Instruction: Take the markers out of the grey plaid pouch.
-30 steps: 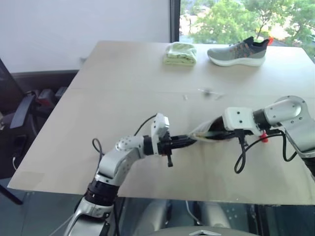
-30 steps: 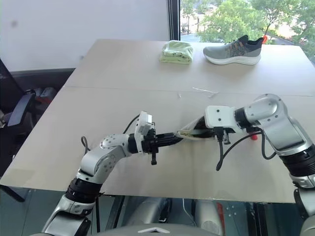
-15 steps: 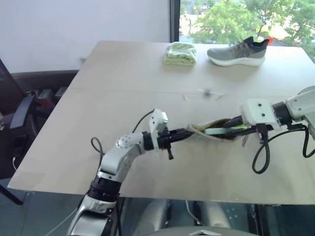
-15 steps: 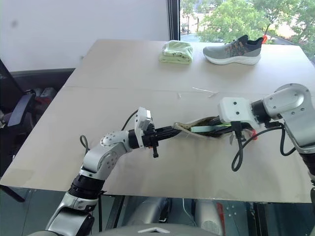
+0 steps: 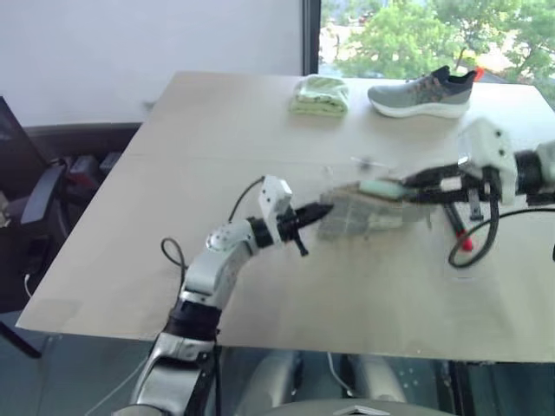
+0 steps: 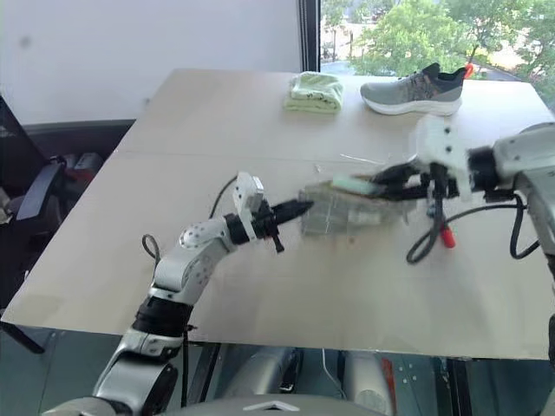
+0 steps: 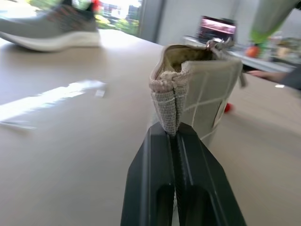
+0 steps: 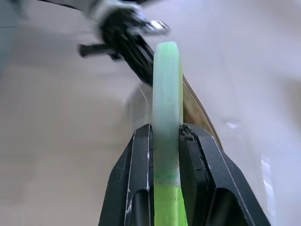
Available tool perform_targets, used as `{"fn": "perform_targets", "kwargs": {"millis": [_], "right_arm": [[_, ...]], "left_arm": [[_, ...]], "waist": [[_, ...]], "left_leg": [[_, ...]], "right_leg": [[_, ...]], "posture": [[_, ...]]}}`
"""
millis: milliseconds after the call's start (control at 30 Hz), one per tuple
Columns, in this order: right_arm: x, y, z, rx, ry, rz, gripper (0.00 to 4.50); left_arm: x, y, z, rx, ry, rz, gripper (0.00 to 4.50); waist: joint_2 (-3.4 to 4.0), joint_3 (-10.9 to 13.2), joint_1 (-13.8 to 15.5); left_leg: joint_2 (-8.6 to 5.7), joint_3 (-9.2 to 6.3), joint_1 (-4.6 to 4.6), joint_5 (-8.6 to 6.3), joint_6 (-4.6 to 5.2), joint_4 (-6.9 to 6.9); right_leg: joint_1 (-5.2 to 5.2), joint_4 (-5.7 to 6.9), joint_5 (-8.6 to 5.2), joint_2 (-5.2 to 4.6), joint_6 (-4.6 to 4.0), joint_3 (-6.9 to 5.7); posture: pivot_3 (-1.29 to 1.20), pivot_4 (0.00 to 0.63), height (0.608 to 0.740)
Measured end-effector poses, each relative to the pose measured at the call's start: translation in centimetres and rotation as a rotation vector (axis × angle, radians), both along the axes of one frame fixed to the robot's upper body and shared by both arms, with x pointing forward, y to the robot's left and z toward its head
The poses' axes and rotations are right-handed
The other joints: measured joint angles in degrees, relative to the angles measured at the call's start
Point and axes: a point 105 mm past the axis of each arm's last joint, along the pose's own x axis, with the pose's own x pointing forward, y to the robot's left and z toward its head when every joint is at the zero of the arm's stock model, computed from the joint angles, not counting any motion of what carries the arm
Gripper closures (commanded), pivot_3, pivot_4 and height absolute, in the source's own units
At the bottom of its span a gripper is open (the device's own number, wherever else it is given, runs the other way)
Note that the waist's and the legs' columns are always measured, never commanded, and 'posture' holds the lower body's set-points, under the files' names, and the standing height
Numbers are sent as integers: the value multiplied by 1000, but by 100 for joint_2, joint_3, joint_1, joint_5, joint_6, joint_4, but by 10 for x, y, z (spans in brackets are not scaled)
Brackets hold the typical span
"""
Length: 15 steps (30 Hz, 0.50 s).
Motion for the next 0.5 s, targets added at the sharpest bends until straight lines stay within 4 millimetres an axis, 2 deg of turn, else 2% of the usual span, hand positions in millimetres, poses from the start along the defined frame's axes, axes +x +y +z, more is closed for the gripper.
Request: {"fn": "perform_targets", "kwargs": {"millis": [67, 133, 267, 333, 433, 500], "right_arm": [[21, -25, -3, 4, -22, -176, 3791], [37, -55, -9, 32, -24, -349, 3791], [48, -94, -24, -11, -18, -544, 3791], [52, -122, -34, -49, -11, -687, 3791], [50, -168, -47, -113, 2, -895, 3791], [49, -183, -53, -139, 6, -963, 3791]], "left_arm": [[17, 13, 10, 28, -76, 107, 4500], [25, 28, 24, 51, -156, 177, 4500], [29, 45, 34, 95, -225, 247, 4500], [28, 60, 36, 158, -256, 284, 4500], [23, 97, 35, 238, -275, 379, 4500], [18, 107, 30, 259, -266, 409, 4500]], "waist": [[-7, 4, 3], [-6, 4, 2], [-6, 4, -15], [-5, 5, -26], [3, 7, -51], [7, 8, -50]], "left_leg": [[0, 1, -8, 1, -2, -1], [-1, 8, -10, 2, -2, -3], [-1, 13, -13, 2, -2, -11], [-1, 16, -16, 2, -2, -15], [1, 35, -12, 2, -1, -20], [1, 39, -9, 2, -1, -20]], "right_leg": [[-6, -1, 0, 0, 0, -1], [-10, -2, 0, -2, 0, 6], [-21, -4, 0, -2, 0, 9], [-26, -5, 0, -2, -1, 11], [-34, -1, 0, 0, -1, 28], [-33, 3, 0, 0, -1, 31]], "posture": [[0, 150, 740], [0, 150, 740], [0, 150, 740], [0, 150, 740], [0, 150, 740], [0, 150, 740]]}}
